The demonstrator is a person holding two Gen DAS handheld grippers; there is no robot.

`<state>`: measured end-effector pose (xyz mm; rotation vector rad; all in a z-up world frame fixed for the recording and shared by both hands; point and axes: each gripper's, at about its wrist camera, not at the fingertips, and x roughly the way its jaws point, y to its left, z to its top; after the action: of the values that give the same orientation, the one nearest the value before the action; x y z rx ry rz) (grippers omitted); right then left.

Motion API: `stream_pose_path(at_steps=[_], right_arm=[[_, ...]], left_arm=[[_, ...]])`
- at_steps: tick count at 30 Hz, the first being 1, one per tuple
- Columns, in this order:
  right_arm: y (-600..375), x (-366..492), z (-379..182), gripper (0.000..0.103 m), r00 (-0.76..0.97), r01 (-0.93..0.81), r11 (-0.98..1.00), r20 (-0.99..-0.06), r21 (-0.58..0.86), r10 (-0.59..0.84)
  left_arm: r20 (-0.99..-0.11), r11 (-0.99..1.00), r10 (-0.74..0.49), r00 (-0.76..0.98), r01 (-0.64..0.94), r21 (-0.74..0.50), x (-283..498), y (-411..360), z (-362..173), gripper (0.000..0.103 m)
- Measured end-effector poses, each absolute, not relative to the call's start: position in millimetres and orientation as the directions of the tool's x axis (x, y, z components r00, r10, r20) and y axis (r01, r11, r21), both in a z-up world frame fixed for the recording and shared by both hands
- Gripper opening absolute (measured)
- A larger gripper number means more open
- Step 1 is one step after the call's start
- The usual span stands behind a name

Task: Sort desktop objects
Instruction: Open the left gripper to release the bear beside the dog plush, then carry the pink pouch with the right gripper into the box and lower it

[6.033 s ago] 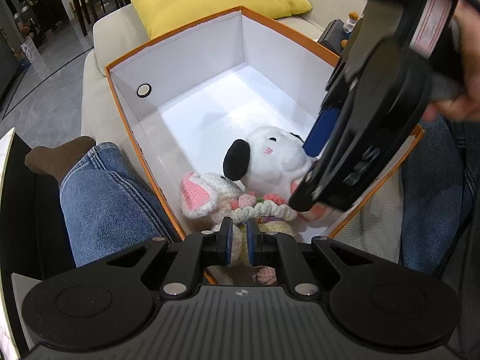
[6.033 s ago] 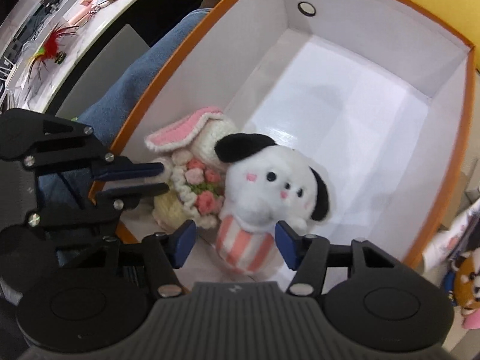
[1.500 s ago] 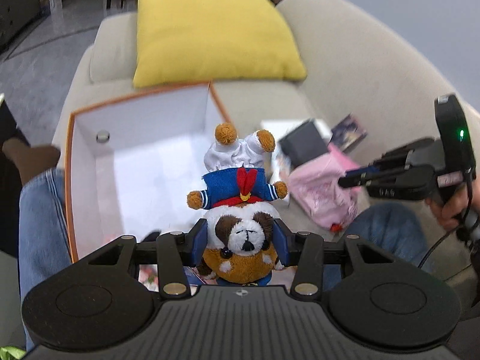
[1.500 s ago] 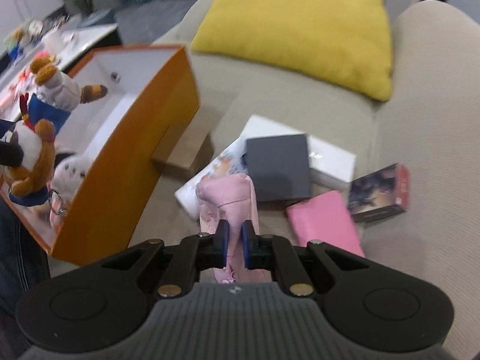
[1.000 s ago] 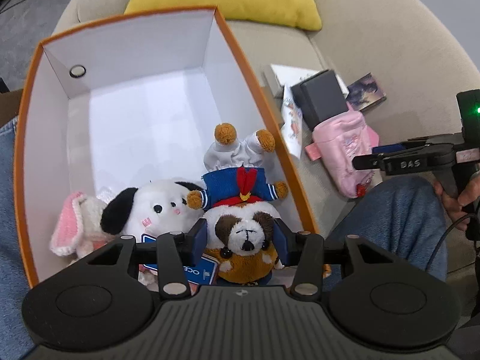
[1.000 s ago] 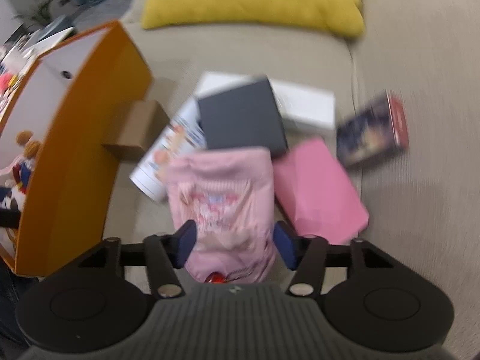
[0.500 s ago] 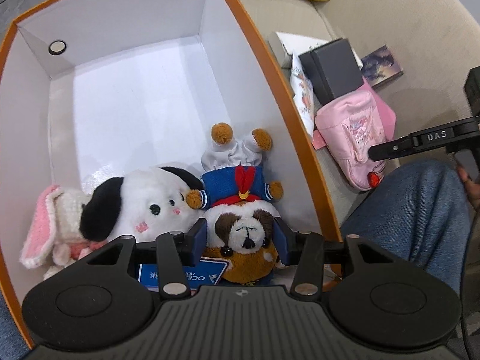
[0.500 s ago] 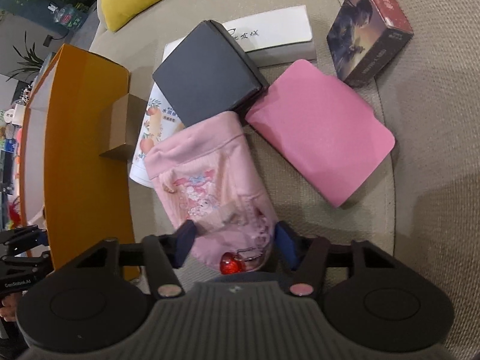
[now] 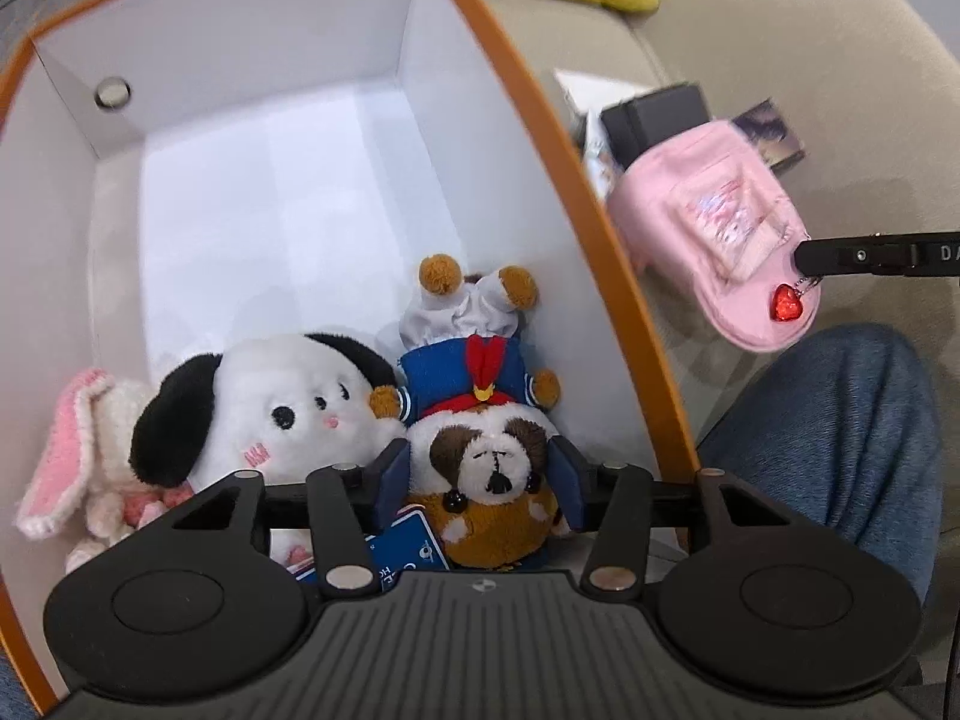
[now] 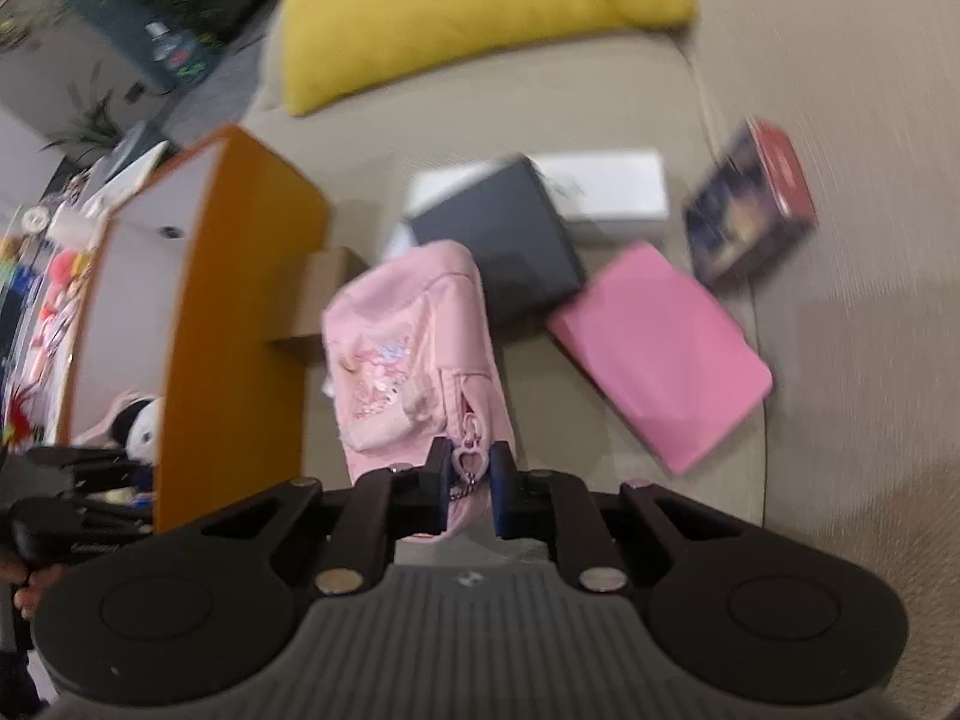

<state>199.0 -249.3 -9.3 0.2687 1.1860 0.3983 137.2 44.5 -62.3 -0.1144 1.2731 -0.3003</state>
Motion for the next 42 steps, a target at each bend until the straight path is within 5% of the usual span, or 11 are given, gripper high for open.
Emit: stream_pose_path(at_steps=[5,7,20,33,42], right_arm=[[-237.1,195.8,28.7,0.011,0.358,-0.226,0.891,-0.817,0.394,0.452],[-229.8,195.2,43.7,0.002,0.374,-0.253,0.889,-0.809,0.382,0.454],[-179.3,196.3,94.6,0.002,0.381,-0.379,0.87,-0.805,0.314,0.456],[-120.7,182.1,179.9,0.002,0.493,-0.528,0.815,-0.694,0.24,0.524],[-71.1,190.0,153.6,0.002,0.397,-0.58,0.759,-0.711,0.297,0.581]], left_arm=[[-0.889,0.958,-0.271,0.368,0.192,-0.212,121.6,51.3,-32.9,0.057],[-0.866,0.955,-0.28,0.415,0.214,-0.207,113.4,56.1,-17.8,0.057],[-0.769,0.95,-0.309,0.56,0.227,-0.217,84.9,79.8,27.6,0.056],[-0.65,0.948,-0.318,0.69,0.238,-0.212,66.9,95.3,71.1,0.052],[-0.663,0.959,-0.283,0.693,0.205,-0.194,75.1,110.8,55.2,0.044]])
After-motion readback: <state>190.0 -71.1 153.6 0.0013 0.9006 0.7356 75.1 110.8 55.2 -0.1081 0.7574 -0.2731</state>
